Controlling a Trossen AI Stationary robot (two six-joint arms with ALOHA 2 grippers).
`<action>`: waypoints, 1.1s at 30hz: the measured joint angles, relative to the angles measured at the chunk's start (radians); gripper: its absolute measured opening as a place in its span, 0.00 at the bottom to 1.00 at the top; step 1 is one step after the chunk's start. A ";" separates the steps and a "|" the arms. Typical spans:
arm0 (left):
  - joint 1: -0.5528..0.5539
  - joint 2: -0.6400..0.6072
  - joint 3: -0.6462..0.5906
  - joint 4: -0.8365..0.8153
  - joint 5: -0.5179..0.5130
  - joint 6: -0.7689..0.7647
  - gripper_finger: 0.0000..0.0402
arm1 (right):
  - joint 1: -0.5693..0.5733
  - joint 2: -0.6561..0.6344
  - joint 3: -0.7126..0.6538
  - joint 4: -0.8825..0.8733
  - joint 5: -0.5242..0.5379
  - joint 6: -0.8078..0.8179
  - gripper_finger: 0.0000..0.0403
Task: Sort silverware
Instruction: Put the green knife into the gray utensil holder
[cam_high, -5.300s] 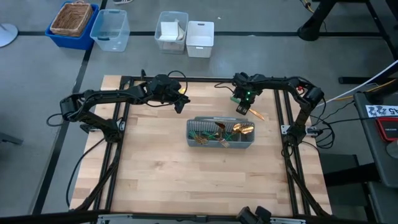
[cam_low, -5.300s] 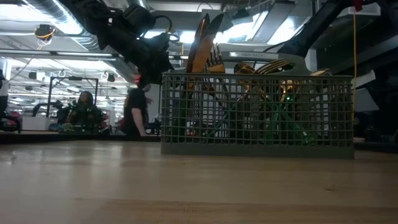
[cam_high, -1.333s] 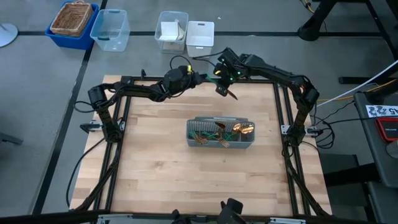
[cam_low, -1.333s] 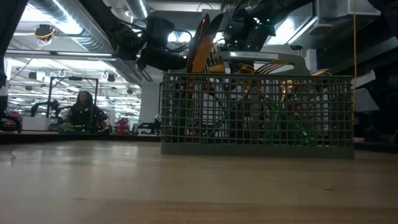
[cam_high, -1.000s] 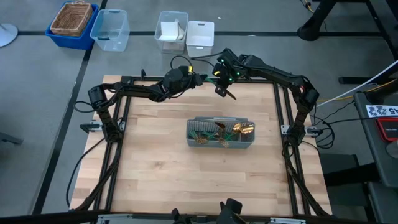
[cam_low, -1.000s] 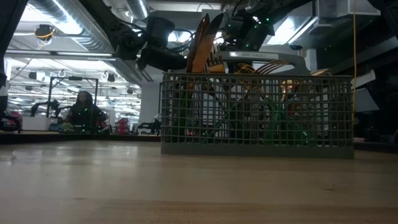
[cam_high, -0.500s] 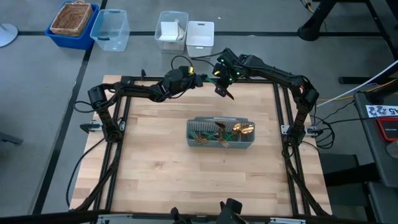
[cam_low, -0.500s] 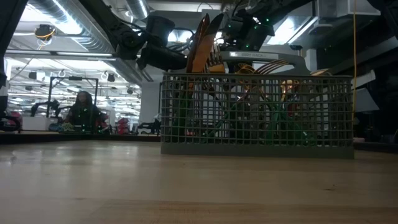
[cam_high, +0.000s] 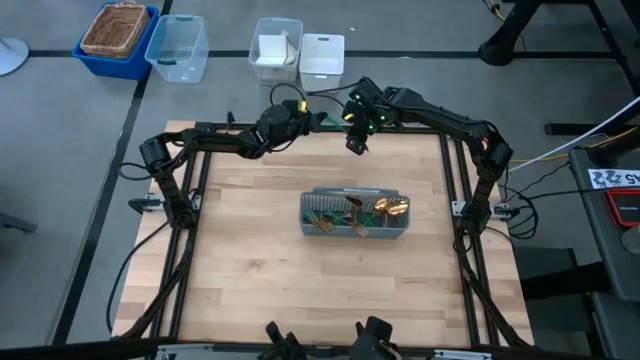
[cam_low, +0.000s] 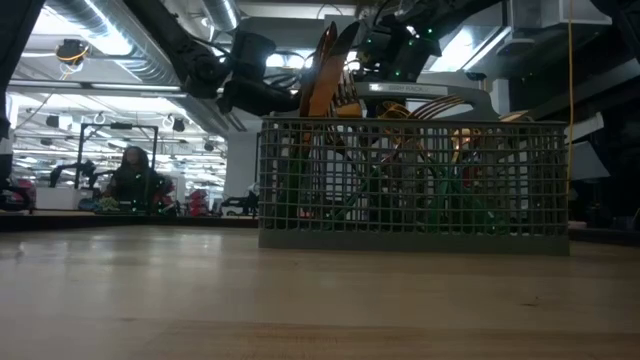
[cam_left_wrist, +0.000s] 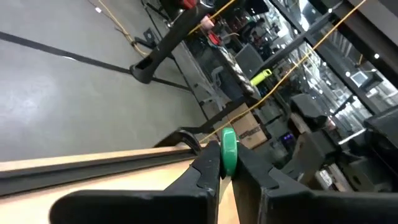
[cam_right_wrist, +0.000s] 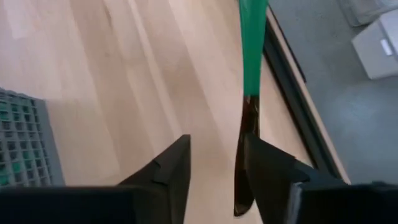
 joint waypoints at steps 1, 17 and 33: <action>0.009 -0.007 0.000 -0.003 0.001 0.000 0.04 | 0.000 0.000 0.013 -0.011 0.012 0.001 0.39; 0.174 -0.263 -0.016 0.092 0.000 0.241 0.04 | -0.001 -0.002 0.559 -0.184 0.066 0.131 0.41; 0.174 -0.311 -0.346 0.939 -0.011 0.079 0.04 | -0.101 -0.158 0.291 -0.169 0.036 0.134 0.41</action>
